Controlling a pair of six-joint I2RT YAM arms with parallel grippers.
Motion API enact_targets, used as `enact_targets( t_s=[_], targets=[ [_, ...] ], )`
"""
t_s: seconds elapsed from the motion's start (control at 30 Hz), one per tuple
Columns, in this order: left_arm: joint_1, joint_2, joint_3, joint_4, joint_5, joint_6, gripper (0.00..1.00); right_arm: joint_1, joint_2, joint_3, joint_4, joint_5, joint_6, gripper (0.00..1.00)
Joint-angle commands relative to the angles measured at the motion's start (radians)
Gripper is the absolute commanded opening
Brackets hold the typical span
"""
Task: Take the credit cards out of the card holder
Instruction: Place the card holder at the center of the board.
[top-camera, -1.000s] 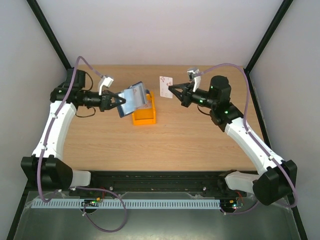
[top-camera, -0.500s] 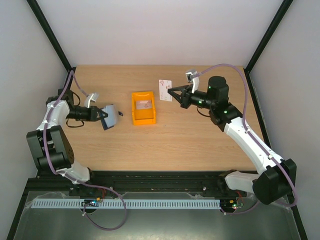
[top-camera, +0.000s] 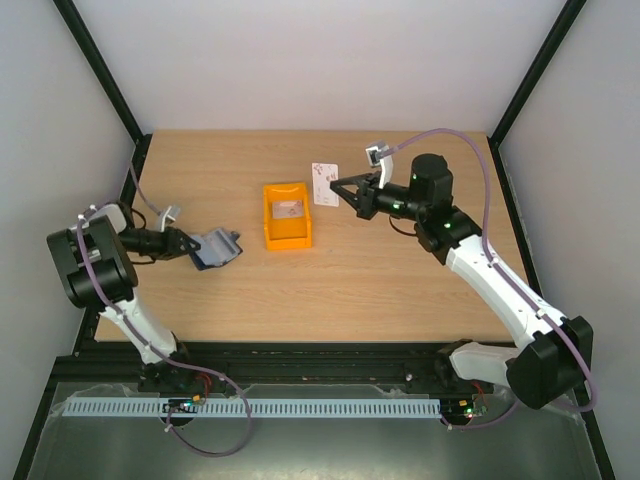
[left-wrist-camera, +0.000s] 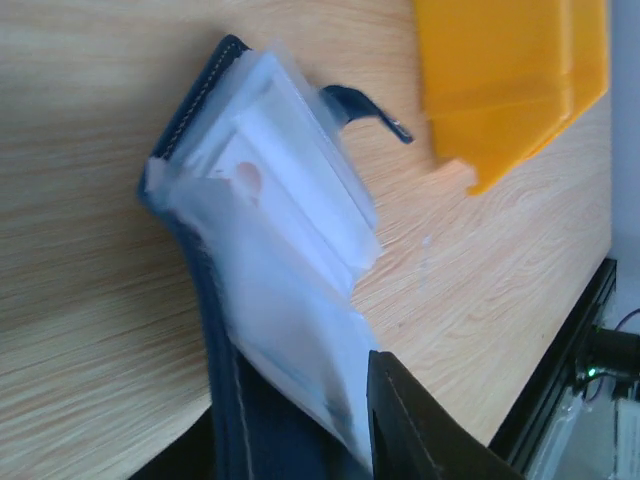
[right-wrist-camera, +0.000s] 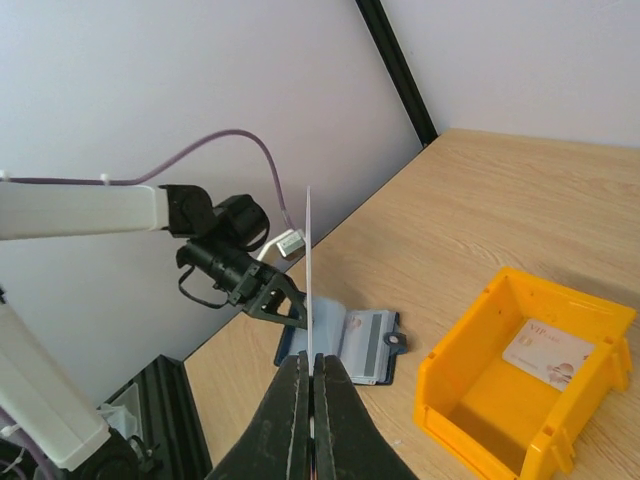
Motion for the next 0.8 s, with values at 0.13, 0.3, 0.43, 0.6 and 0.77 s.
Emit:
enact_targets(
  t_s=[0.13, 0.3, 0.43, 0.6, 0.77],
  targets=[
    [0.149, 0.119, 0.066, -0.019, -0.108, 0.002, 0.97, 0.011, -0.035, 0.010, 0.005, 0.016, 0.020, 0.02],
    [0.212, 0.008, 0.076, 0.121, -0.307, -0.133, 1.00, 0.025, -0.047, 0.018, -0.011, 0.070, 0.027, 0.02],
    [0.148, -0.184, 0.049, 0.249, -0.496, -0.191, 0.99, 0.065, -0.040, 0.028, -0.018, 0.163, 0.039, 0.02],
    [-0.092, -0.389, 0.072, 0.277, -0.614, -0.198, 0.99, 0.125, -0.020, 0.027, 0.067, 0.287, 0.126, 0.02],
    [-0.389, -0.499, 0.196, 0.190, -0.423, -0.188, 0.99, 0.161, -0.018, -0.061, 0.314, 0.325, 0.252, 0.02]
  ],
)
